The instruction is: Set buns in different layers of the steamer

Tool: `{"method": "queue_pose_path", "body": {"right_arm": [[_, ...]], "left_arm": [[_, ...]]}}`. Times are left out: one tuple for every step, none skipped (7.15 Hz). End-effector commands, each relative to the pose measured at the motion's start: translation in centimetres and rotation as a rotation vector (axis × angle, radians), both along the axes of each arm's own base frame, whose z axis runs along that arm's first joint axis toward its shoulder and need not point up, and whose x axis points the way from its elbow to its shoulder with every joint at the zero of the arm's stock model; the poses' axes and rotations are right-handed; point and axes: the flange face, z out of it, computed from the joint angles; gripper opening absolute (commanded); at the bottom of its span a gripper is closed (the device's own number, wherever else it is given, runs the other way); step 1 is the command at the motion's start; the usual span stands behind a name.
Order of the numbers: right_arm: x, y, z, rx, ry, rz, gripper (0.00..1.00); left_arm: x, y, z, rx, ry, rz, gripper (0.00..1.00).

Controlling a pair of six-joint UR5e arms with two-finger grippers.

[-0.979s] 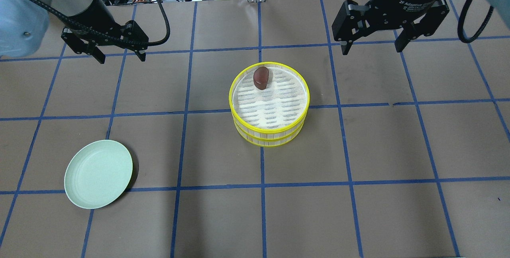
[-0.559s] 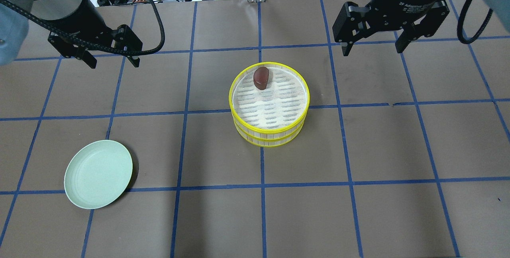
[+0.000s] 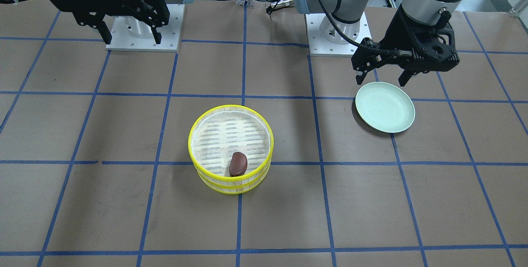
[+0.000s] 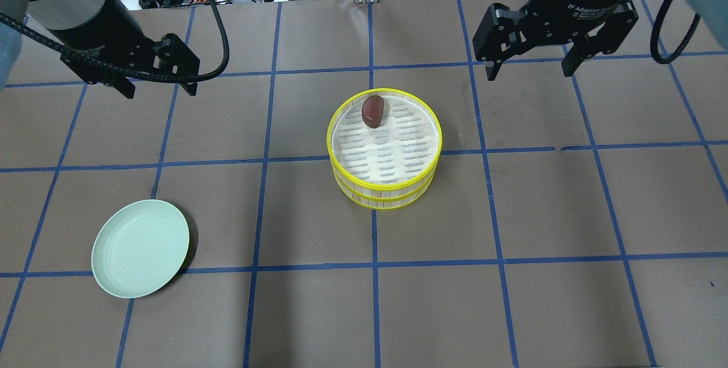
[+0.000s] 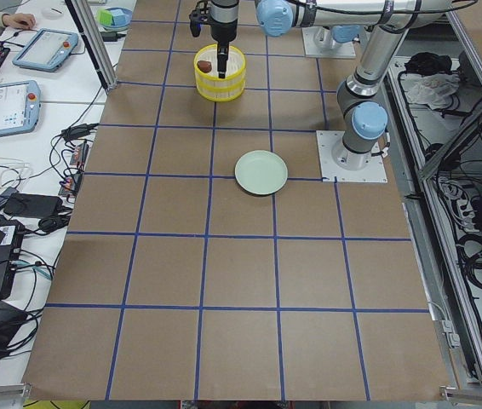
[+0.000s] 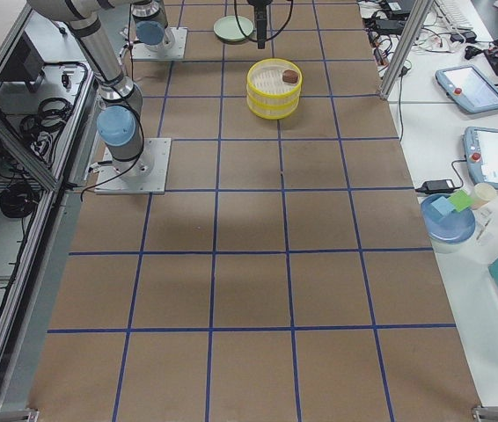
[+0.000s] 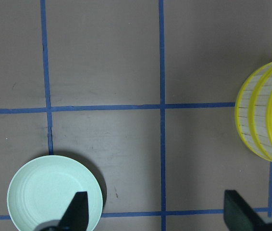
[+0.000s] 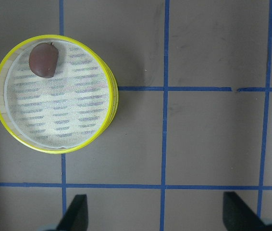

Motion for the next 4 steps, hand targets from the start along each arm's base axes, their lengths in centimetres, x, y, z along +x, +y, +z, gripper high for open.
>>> {"method": "queue_pose_path", "body": {"right_arm": [[0.0, -0.1, 0.0, -0.003, -0.002, 0.0, 1.0], [0.1, -0.1, 0.0, -0.007, -0.002, 0.002, 1.0], [0.1, -0.1, 0.0, -0.008, -0.001, 0.001, 1.0], [0.1, -0.1, 0.0, -0.006, 0.0, 0.001, 1.0]], "left_arm": [[0.5, -0.1, -0.9, 0.014, 0.017, 0.011, 1.0], [1.0, 0.1, -0.5, 0.007, 0.003, 0.016, 1.0], [0.7, 0.3, 0.7, -0.018, -0.004, 0.012, 1.0], [0.5, 0.5, 1.0, -0.023, -0.005, 0.018, 1.0]]}}
